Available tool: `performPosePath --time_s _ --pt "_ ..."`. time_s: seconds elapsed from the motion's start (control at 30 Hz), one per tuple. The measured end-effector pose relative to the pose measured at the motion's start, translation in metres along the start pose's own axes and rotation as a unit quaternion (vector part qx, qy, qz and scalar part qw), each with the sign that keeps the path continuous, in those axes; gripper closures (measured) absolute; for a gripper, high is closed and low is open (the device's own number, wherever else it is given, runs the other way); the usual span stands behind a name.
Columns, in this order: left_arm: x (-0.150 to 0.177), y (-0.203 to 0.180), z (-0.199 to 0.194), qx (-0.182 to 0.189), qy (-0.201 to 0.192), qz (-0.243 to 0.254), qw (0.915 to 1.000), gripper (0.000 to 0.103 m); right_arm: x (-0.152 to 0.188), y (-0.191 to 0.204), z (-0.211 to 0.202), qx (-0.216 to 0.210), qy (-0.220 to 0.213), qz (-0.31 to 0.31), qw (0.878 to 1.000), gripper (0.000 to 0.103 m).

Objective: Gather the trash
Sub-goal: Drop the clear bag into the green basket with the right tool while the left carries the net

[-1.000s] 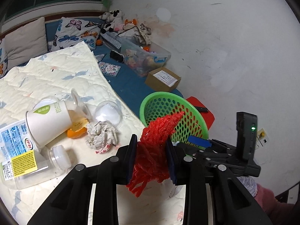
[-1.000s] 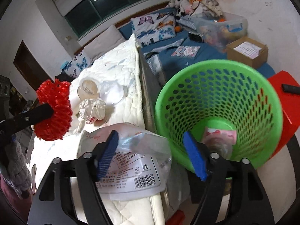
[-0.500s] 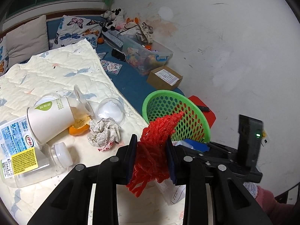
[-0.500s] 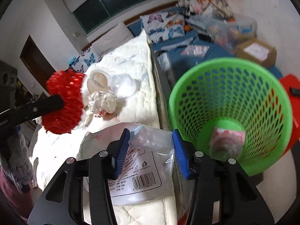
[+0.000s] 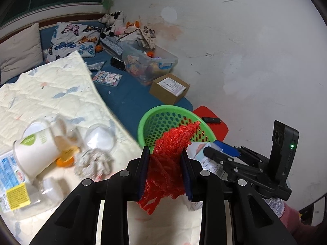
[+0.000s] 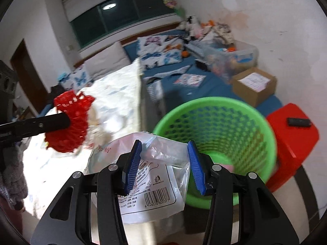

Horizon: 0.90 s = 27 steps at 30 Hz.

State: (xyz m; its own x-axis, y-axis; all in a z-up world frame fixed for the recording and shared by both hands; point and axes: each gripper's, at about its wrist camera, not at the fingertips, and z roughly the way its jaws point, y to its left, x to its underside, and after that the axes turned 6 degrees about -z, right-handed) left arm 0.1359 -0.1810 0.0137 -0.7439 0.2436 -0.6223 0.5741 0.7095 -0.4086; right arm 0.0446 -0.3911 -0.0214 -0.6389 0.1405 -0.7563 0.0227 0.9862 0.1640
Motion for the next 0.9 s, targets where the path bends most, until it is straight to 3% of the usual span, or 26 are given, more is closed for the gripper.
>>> performPosePath --time_s 0.43,0.53,0.67,0.9 --pt "-0.027 -0.027 0.067 0.027 0.032 0.004 0.9991 0.074 -0.005 -0.066 0.01 0.097 0.001 0.026 0.995 0.053" --pt "-0.03 -0.029 0.08 0.029 0.039 0.0 0.9988 0.073 -0.003 -0.074 0.013 0.103 0.004 0.034 0.994 0.051" --pt "-0.03 -0.032 0.094 0.031 0.049 -0.007 0.9983 0.07 -0.001 -0.078 0.014 0.107 0.005 0.039 0.993 0.04" --pt "-0.026 -0.031 0.108 0.032 0.059 -0.012 0.9976 0.059 0.004 -0.081 0.008 0.107 0.004 0.047 0.993 0.037"
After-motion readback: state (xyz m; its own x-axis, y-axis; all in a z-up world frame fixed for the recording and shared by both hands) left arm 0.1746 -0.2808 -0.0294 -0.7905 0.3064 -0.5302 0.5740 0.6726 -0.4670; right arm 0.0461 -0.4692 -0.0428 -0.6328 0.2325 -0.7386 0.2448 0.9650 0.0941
